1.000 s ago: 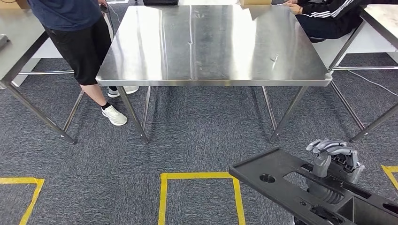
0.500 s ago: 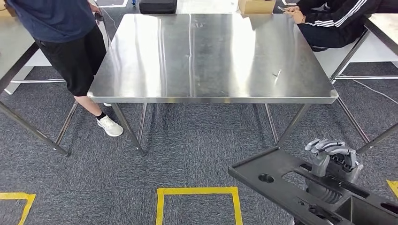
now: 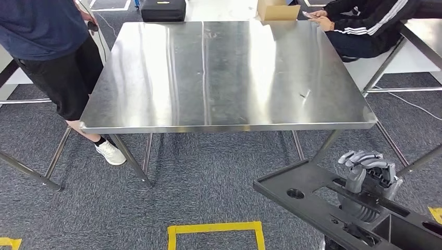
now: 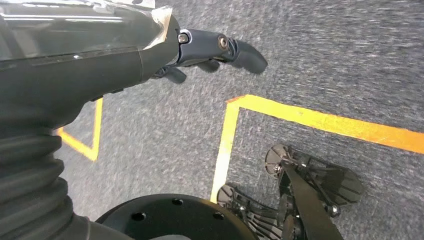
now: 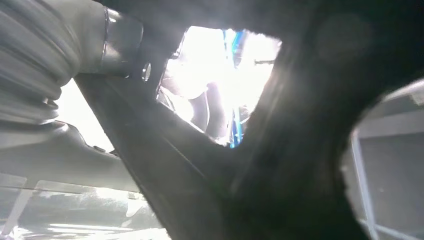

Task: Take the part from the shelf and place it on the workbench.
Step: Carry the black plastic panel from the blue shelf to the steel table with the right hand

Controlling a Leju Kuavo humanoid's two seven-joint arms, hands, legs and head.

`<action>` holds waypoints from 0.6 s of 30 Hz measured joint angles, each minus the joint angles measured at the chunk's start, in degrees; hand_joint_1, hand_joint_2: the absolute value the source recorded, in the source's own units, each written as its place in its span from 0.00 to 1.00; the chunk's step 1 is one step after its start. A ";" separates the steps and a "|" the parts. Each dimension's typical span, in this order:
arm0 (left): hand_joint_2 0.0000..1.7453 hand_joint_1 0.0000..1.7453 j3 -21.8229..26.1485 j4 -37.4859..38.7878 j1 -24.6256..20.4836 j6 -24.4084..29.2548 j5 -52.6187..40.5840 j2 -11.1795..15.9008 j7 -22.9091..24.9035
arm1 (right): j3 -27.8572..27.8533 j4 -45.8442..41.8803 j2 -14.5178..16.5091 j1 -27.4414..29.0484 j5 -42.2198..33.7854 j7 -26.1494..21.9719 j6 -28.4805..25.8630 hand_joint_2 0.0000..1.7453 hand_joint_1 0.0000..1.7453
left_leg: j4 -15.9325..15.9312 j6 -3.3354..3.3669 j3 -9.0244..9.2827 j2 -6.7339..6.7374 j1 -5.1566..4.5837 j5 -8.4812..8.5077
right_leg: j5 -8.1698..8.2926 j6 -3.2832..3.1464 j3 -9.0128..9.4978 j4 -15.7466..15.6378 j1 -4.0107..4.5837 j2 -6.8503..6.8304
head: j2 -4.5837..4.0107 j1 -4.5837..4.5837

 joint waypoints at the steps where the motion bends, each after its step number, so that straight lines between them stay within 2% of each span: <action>1: 1.00 0.00 0.00 -0.02 -0.05 -0.01 -0.01 -0.05 0.02 | -0.01 0.01 0.01 -0.06 0.00 0.00 0.03 1.00 1.00 | -0.23 0.43 0.80 -0.09 -0.05 0.10 | 0.10 0.55 0.49 0.15 0.11 -0.01 | 0.00 0.02; 2: 1.00 0.00 0.00 -0.03 -0.07 -0.01 -0.01 -0.13 0.04 | 0.01 0.01 0.02 -0.08 0.01 0.00 0.04 1.00 1.00 | -0.54 0.94 1.72 -0.18 -0.07 0.10 | 0.58 1.02 0.56 1.26 0.08 -0.01 | -0.01 0.06; 3: 1.00 0.00 -0.01 -0.05 -0.09 -0.01 -0.02 -0.18 0.04 | 0.02 0.02 0.02 -0.15 0.01 0.00 0.04 1.00 1.00 | -0.76 1.50 2.66 -0.28 -0.10 -0.04 | 1.13 1.23 -0.54 3.54 0.05 -0.01 | -0.01 0.08; 4: 1.00 0.00 -0.01 -0.07 -0.15 -0.02 -0.02 -0.20 0.05 | 0.03 0.04 0.01 -0.21 0.00 0.00 0.04 1.00 1.00 | -0.98 1.95 3.55 -0.40 -0.10 -0.37 | 1.36 1.19 -2.46 6.80 -0.03 -0.02 | -0.01 0.14; 5: 1.00 0.00 -0.02 -0.08 -0.18 -0.01 -0.02 -0.22 0.06 | 0.04 0.06 -0.01 -0.22 0.01 0.00 0.04 1.00 1.00 | -1.23 2.30 4.22 -0.51 -0.11 -0.88 | 0.99 0.96 -5.18 10.57 -0.11 -0.03 | -0.01 0.19; 6: 1.00 0.00 -0.02 -0.09 -0.20 0.00 -0.02 -0.22 0.06 | 0.03 0.09 -0.03 -0.23 0.01 0.00 0.04 1.00 1.00 | -1.42 2.53 4.85 -0.68 -0.13 -1.41 | -0.32 0.55 -8.03 13.80 -0.07 -0.02 | 0.00 0.22; 7: 1.00 0.00 -0.02 -0.09 -0.19 0.00 -0.02 -0.23 0.06 | 0.02 0.12 -0.06 -0.19 0.01 0.00 0.04 1.00 1.00 | -1.57 2.63 5.54 -0.89 -0.17 -2.01 | -2.29 0.25 -10.43 15.70 -0.01 -0.02 | 0.00 0.28; 8: 1.00 0.00 -0.02 -0.09 -0.14 0.01 -0.02 -0.25 0.07 | 0.02 0.15 -0.07 -0.14 0.01 0.00 0.05 1.00 1.00 | -1.69 2.67 6.36 -1.12 -0.21 -2.66 | -4.25 0.11 -12.10 16.08 0.05 -0.02 | 0.00 0.28; 9: 1.00 0.00 -0.02 -0.09 -0.11 0.00 -0.02 -0.25 0.07 | 0.02 0.19 -0.07 -0.10 0.03 0.00 0.07 1.00 1.00 | -1.74 2.68 7.28 -1.32 -0.26 -3.37 | -5.39 0.22 -12.97 14.81 0.10 -0.02 | 0.00 0.31; 10: 1.00 0.00 -0.02 -0.09 -0.08 -0.01 -0.02 -0.25 0.07 | 0.02 0.21 -0.07 -0.05 0.05 0.01 0.10 1.00 1.00 | -1.75 2.63 8.23 -1.50 -0.31 -4.12 | -5.04 0.71 -13.17 12.22 0.11 -0.03 | 0.00 0.32; 11: 1.00 0.00 -0.01 -0.09 -0.05 -0.03 -0.02 -0.25 0.07 | 0.03 0.24 -0.08 0.01 0.07 0.01 0.14 1.00 1.00 | -1.78 2.55 9.03 -1.62 -0.36 -4.88 | -2.95 1.33 -12.99 8.75 0.13 -0.05 | 0.00 0.35; 12: 1.00 0.00 -0.01 -0.09 -0.02 -0.05 -0.02 -0.27 0.05 | 0.03 0.27 -0.08 0.11 0.11 0.02 0.19 1.00 1.00 | -1.76 2.39 9.97 -1.69 -0.45 -5.71 | 0.41 1.90 -12.55 5.41 0.18 -0.08 | 0.00 0.31; 13: 1.00 0.00 -0.01 -0.09 0.02 -0.06 -0.01 -0.29 0.01 | 0.04 0.31 -0.08 0.18 0.16 0.03 0.23 1.00 1.00 | -1.84 2.14 10.62 -1.75 -0.52 -6.44 | 3.65 2.04 -11.99 2.97 0.35 -0.17 | 0.00 0.31; 14: 1.00 0.00 -0.01 -0.10 0.03 -0.09 0.00 -0.33 -0.04 | 0.04 0.31 -0.07 0.24 0.23 0.03 0.28 1.00 1.00 | -2.02 1.79 11.27 -1.76 -0.57 -7.08 | 6.20 1.77 -11.31 1.51 0.62 -0.20 | 0.00 0.27; 15: 1.00 0.00 -0.01 -0.10 0.02 -0.09 0.03 -0.37 -0.12 | 0.05 0.30 -0.05 0.29 0.30 0.04 0.35 1.00 1.00 | -1.91 1.46 12.05 -1.72 -0.62 -7.40 | 7.49 1.12 -10.71 0.98 0.78 -0.20 | 0.00 0.22; 17: 1.00 0.00 0.00 -0.12 -0.17 -0.10 0.12 -0.42 -0.29 | 0.05 0.22 -0.01 0.29 0.39 0.04 0.52 1.00 1.00 | -0.42 0.86 12.45 -1.49 -0.61 -7.01 | 7.49 -0.45 -8.94 0.48 0.58 0.01 | 0.00 0.23; 18: 1.00 0.00 0.00 -0.13 -0.32 -0.10 0.18 -0.44 -0.38 | 0.04 0.21 0.04 0.26 0.41 0.04 0.58 1.00 1.00 | 1.70 0.65 11.70 -1.32 -0.60 -6.58 | 7.24 -1.09 -8.21 0.24 0.28 0.04 | 0.00 0.20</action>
